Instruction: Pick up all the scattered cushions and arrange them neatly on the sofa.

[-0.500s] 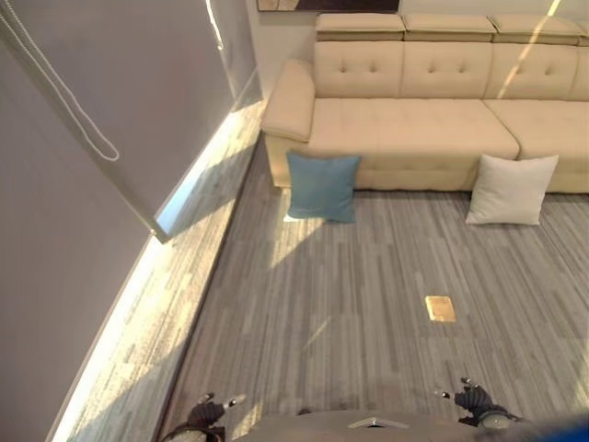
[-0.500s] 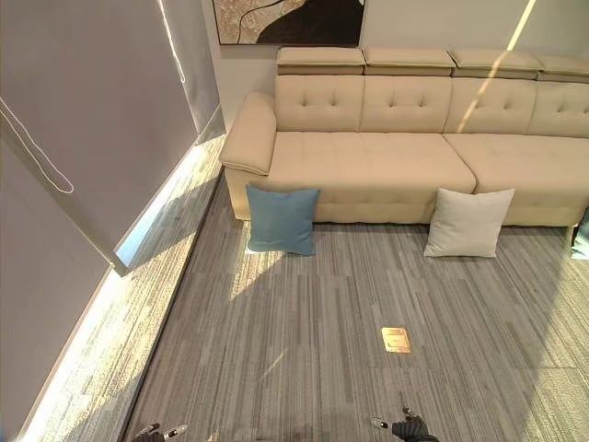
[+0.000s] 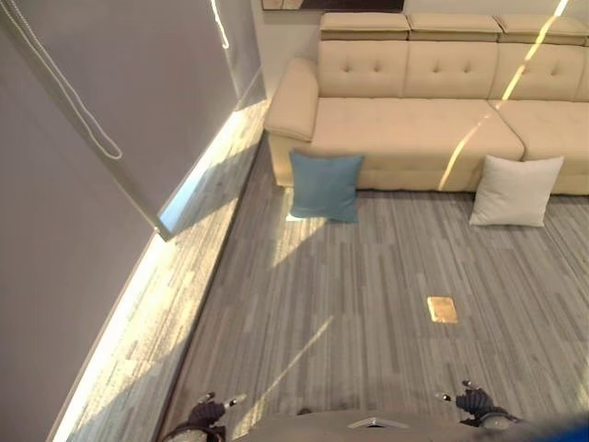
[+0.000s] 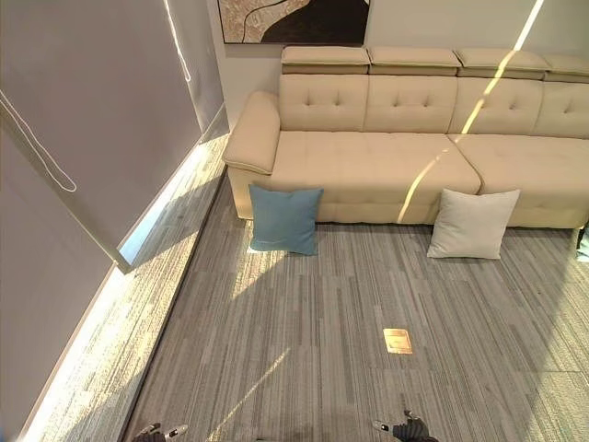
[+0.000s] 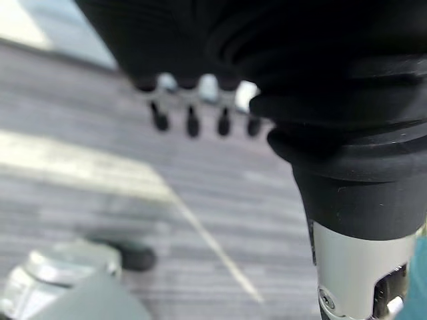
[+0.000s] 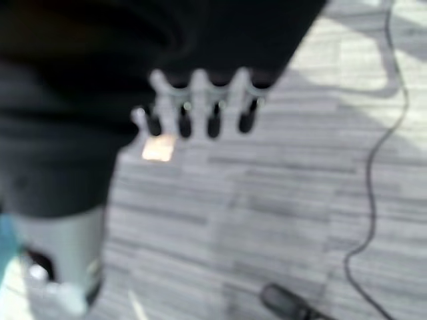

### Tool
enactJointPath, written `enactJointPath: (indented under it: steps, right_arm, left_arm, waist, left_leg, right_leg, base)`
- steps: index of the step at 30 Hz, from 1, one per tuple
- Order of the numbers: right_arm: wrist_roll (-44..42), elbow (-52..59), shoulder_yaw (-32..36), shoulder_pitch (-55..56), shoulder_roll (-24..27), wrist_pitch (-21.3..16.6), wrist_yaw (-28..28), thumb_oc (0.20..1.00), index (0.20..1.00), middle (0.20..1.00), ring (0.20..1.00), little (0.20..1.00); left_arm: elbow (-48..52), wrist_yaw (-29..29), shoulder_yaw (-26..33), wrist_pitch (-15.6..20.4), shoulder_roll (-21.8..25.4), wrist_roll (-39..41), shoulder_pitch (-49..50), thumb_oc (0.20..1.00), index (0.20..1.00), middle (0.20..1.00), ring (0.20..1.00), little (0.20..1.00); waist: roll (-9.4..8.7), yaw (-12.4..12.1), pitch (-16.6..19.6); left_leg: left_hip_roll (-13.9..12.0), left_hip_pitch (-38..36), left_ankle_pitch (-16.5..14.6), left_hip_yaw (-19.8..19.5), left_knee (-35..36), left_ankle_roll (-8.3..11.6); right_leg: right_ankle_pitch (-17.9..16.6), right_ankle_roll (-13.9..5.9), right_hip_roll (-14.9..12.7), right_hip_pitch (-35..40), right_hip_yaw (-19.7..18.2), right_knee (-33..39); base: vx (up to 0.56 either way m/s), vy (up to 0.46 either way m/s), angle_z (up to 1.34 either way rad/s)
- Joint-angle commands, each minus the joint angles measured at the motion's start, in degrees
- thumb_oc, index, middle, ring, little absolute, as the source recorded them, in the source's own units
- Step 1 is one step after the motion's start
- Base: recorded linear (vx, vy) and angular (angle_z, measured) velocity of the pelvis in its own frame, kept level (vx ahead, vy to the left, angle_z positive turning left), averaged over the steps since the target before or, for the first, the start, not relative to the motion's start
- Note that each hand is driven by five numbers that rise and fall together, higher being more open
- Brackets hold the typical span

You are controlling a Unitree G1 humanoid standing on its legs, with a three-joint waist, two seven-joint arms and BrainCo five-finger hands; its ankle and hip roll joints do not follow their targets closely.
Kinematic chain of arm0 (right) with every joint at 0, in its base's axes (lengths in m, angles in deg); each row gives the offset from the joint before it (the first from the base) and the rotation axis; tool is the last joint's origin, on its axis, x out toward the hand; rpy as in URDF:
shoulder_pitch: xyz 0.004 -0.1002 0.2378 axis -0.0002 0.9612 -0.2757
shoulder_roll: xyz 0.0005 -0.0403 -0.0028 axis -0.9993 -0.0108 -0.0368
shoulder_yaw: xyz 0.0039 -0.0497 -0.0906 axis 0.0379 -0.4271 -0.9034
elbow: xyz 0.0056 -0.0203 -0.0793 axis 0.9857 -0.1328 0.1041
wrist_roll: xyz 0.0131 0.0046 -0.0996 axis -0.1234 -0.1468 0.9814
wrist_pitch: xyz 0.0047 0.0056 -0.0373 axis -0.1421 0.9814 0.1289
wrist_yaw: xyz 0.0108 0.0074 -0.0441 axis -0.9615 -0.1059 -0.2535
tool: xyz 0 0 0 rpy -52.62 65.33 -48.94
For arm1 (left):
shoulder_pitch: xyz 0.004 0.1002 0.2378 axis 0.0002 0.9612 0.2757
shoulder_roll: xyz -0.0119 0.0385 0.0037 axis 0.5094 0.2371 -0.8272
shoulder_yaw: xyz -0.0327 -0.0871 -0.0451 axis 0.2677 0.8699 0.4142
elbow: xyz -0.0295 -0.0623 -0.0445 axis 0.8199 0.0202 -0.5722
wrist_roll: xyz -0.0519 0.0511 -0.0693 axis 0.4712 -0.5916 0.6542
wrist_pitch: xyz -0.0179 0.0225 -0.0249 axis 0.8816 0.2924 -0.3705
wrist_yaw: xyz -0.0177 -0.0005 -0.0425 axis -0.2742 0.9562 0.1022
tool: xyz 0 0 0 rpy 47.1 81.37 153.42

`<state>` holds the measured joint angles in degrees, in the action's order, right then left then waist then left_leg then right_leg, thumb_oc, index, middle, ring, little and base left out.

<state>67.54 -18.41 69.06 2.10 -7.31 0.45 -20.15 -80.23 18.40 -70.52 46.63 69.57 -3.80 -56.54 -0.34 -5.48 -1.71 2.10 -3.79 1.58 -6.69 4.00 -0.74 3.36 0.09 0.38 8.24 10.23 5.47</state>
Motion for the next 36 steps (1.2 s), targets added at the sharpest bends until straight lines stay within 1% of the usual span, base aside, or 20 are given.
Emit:
enactJointPath:
  steps: [1,7,15,16,17,19,20,21,22,24,25,26,28,29,30,32,33,34,35,36]
  right_arm:
    - [1.05,-1.03,-0.55,-2.11,-0.76,0.19,0.73,1.0,1.0,1.0,1.0,1.0]
    - [1.32,-0.85,-0.98,-2.08,-1.15,0.49,0.27,1.0,1.0,1.0,1.0,1.0]
    - [2.19,0.96,-2.27,-4.02,-0.9,0.57,0.13,1.0,1.0,1.0,1.0,1.0]
    - [2.58,1.12,-2.44,-4.28,-0.77,0.7,0.17,1.0,1.0,1.0,1.0,1.0]
    - [3.21,2.17,-2.95,-5.03,-0.68,0.76,0.05,1.0,1.0,1.0,1.0,1.0]
    - [3.42,2.61,-3.68,-5.71,-0.72,0.85,-0.08,1.0,1.0,1.0,1.0,1.0]
    - [3.46,2.91,-4.27,-6.17,-0.83,1.0,-0.01,1.0,1.0,1.0,1.0,1.0]
    - [3.46,2.9,-4.27,-6.2,-0.84,1.0,-0.01,1.0,1.0,1.0,1.0,1.0]
    - [3.2,3.92,-4.81,-6.95,-1.06,0.61,0.38,1.0,1.0,1.0,1.0,1.0]
    - [2.77,4.09,-5.13,-7.06,-1.17,0.26,0.49,1.0,1.0,1.0,1.0,1.0]
    - [2.27,4.12,-5.74,-7.2,-1.24,0.19,0.33,1.0,1.0,1.0,1.0,1.0]
    - [2.33,4.22,-6.72,-7.49,-1.49,0.13,0.33,1.0,1.0,1.0,1.0,1.0]
    - [2.38,4.61,-6.92,-7.42,-1.61,0.07,0.42,1.0,1.0,1.0,1.0,1.0]
    - [2.1,4.7,-6.69,-6.79,-1.27,-0.08,0.4,1.0,1.0,1.0,1.0,1.0]
    - [2.1,4.71,-6.7,-6.77,-1.25,-0.08,0.39,1.0,1.0,1.0,1.0,1.0]
    - [2.56,4.43,-6.46,-5.62,-1.25,-0.02,0.03,1.0,1.0,1.0,1.0,1.0]
    - [2.56,4.43,-6.47,-5.6,-1.24,-0.02,0.03,1.0,1.0,1.0,1.0,1.0]
    - [2.53,4.47,-6.42,-5.41,-1.19,-0.21,0.08,1.0,1.0,1.0,1.0,1.0]
    - [1.74,5.52,-6.47,-5.73,-0.64,-0.71,0.26,1.0,1.0,1.0,1.0,1.0]
    - [1.32,5.38,-6.52,-6.0,-0.57,-0.71,0.4,1.0,1.0,1.0,1.0,1.0]
  left_arm:
    - [-3.84,0.27,0.75,0.52,-1.22,-3.31,-5.12,1.0,1.0,1.0,1.0,1.0]
    - [-3.48,-0.11,0.16,0.45,-1.23,-3.93,-5.26,1.0,1.0,1.0,1.0,1.0]
    - [-3.5,0.06,-0.1,0.47,-0.63,-4.99,-6.0,1.0,1.0,1.0,1.0,1.0]
    - [-3.57,0.13,0.06,0.43,-0.52,-5.11,-6.0,1.0,1.0,1.0,1.0,1.0]
    - [-3.46,0.11,0.41,0.53,-0.22,-4.98,-6.09,1.0,1.0,1.0,1.0,1.0]
    - [-3.23,0.15,0.41,0.5,0.24,-4.73,-6.37,1.0,1.0,1.0,1.0,1.0]
    - [-3.01,0.23,0.3,0.45,0.55,-4.41,-6.63,1.0,1.0,1.0,1.0,1.0]
    - [-3.01,0.22,0.31,0.45,0.56,-4.41,-6.65,1.0,1.0,1.0,1.0,1.0]
    - [-2.48,0.42,0.37,0.48,1.21,-3.83,-7.53,1.0,1.0,1.0,1.0,1.0]
    - [-2.18,0.63,0.37,0.76,1.36,-3.29,-7.85,1.0,1.0,1.0,1.0,1.0]
    - [-2.31,0.73,0.26,0.86,1.64,-3.12,-8.02,1.0,1.0,1.0,1.0,1.0]
    - [-2.75,0.86,0.43,0.88,1.63,-2.94,-7.97,1.0,1.0,1.0,1.0,1.0]
    - [-2.84,0.85,0.5,0.9,1.56,-2.86,-7.97,1.0,1.0,1.0,1.0,1.0]
    - [-2.8,0.7,0.38,1.22,1.41,-2.98,-8.07,1.0,1.0,1.0,1.0,1.0]
    - [-2.8,0.7,0.38,1.22,1.4,-2.98,-8.06,1.0,1.0,1.0,1.0,1.0]
    - [-3.13,0.64,0.15,1.5,0.83,-3.66,-7.41,1.0,1.0,1.0,1.0,1.0]
    - [-3.12,0.64,0.14,1.51,0.82,-3.66,-7.39,1.0,1.0,1.0,1.0,1.0]
    - [-3.13,0.62,-0.05,1.63,0.75,-3.7,-7.4,1.0,1.0,1.0,1.0,1.0]
    - [-1.97,0.33,-0.89,1.85,0.68,-3.07,-8.12,1.0,1.0,1.0,1.0,1.0]
    - [-1.56,0.31,-1.11,1.81,0.76,-2.79,-8.42,1.0,1.0,1.0,1.0,1.0]
  waist:
    - [-2.32,0.02,0.0]
    - [-2.49,0.03,-0.48]
    - [-3.39,-1.5,-2.0]
    - [-3.37,-1.71,-2.19]
    - [-3.22,-2.42,-2.83]
    - [-3.13,-2.31,-4.38]
    - [-3.13,-1.97,-5.49]
    - [-3.19,-2.02,-5.44]
    - [-2.74,-2.16,-6.85]
    - [-2.92,-2.23,-6.99]
    - [-3.92,-1.92,-6.38]
    - [-5.01,-1.34,-6.07]
    - [-5.12,-0.69,-6.07]
    - [-5.76,0.19,-5.62]
    - [-5.67,0.22,-5.72]
    - [-5.58,0.95,-3.97]
    - [-5.51,0.99,-4.01]
    - [-5.36,1.06,-4.01]
    - [-6.18,0.72,-5.74]
    - [-6.57,0.48,-6.32]
  left_leg:
    - [-1.27,0.6,-0.63,-3.83,1.0,2.21]
    - [-1.08,0.73,-1.49,-2.57,0.03,1.62]
    - [0.74,5.79,-4.63,-1.33,-7.48,0.09]
    - [1.18,6.32,-5.03,-1.25,-8.36,-0.29]
    - [2.65,7.14,-6.41,-1.41,-10.63,-1.73]
    - [3.56,7.1,-7.07,-2.08,-11.85,-2.9]
    - [3.89,7.32,-6.93,-2.49,-12.36,-3.48]
    - [3.94,7.45,-6.95,-2.41,-12.43,-3.5]
    - [3.84,7.97,-7.08,-3.68,-13.33,-3.97]
    - [4.12,7.25,-7.53,-4.76,-13.27,-4.27]
    - [4.55,5.09,-7.71,-6.19,-11.26,-4.28]
    - [4.58,2.2,-8.44,-7.15,-8.97,-4.0]
    - [4.36,0.39,-9.04,-7.92,-8.17,-3.83]
    - [4.62,-1.53,-10.79,-10.03,-8.64,-3.25]
    - [4.55,-1.68,-10.87,-10.08,-8.66,-3.25]
    - [2.58,-3.5,-9.59,-11.35,-10.45,-0.45]
    - [2.52,-3.6,-9.63,-11.41,-10.43,-0.44]
    - [1.98,-2.4,-7.65,-11.19,-13.64,1.12]
    - [1.75,5.02,-1.83,-9.07,-24.84,2.55]
    - [1.73,8.32,-0.76,-7.66,-29.26,2.03]
  right_leg:
    - [-1.82,-5.64,-3.23,-2.76,-0.83,-1.12]
    - [-2.04,-5.94,-3.64,-3.22,-2.16,-1.62]
    - [-2.15,-6.89,-5.73,-5.69,-3.79,-3.81]
    - [-2.02,-7.05,-6.21,-6.36,-3.92,-4.92]
    - [-1.74,-7.53,-7.99,-9.14,-4.34,-10.73]
    - [-4.22,-7.91,-8.85,-12.95,-5.13,-17.92]
    - [-6.73,-7.86,-8.8,-15.43,-6.14,-22.12]
    - [-6.66,-7.89,-8.85,-15.63,-6.24,-22.31]
    - [-5.83,-7.05,-7.69,-18.54,-7.32,-27.12]
    - [-4.02,-6.27,-5.82,-19.88,-7.61,-27.88]
    - [-3.23,-6.22,-3.06,-20.51,-7.51,-23.52]
    - [-4.68,-6.45,-1.26,-21.45,-6.21,-17.35]
    - [-5.44,-6.63,-0.11,-21.96,-5.7,-14.91]
    - [-5.84,-6.8,0.83,-21.28,-7.19,-10.86]
    - [-5.85,-6.78,0.89,-21.07,-7.12,-10.76]
    - [-6.01,-5.53,2.0,-18.82,-8.44,-9.71]
    - [-6.01,-5.51,2.04,-18.69,-8.37,-9.64]
    - [-5.86,-5.31,1.54,-17.37,-8.06,-8.84]
    - [-5.1,-4.24,0.74,-15.0,-9.01,-8.23]
    - [-4.83,-3.57,0.68,-14.18,-9.12,-7.83]
  base:
    - [0.03,0.031,-0.04]
    - [0.03,0.052,-0.15]
    - [-0.01,0.087,-0.13]
    - [0.02,0.251,-0.21]
    - [0.01,0.273,-0.22]
    - [-0.03,0.23,-0.19]
    - [-0.06,0.118,-0.01]
    - [-0.04,0.128,0.16]
    - [0.03,0.102,0.36]
    - [0.19,0.057,0.18]
    - [0.46,-0.073,0.01]
    - [0.49,-0.096,0.09]
    - [0.32,-0.073,0.2]
    - [0.23,-0.063,0.3]
    - [0.46,-0.152,0.2]
    - [0.36,-0.133,0.41]
    - [0.21,-0.07,0.99]
    - [0.16,-0.081,0.93]
    - [0.19,-0.12,0.79]
    - [0.16,-0.13,0.47]
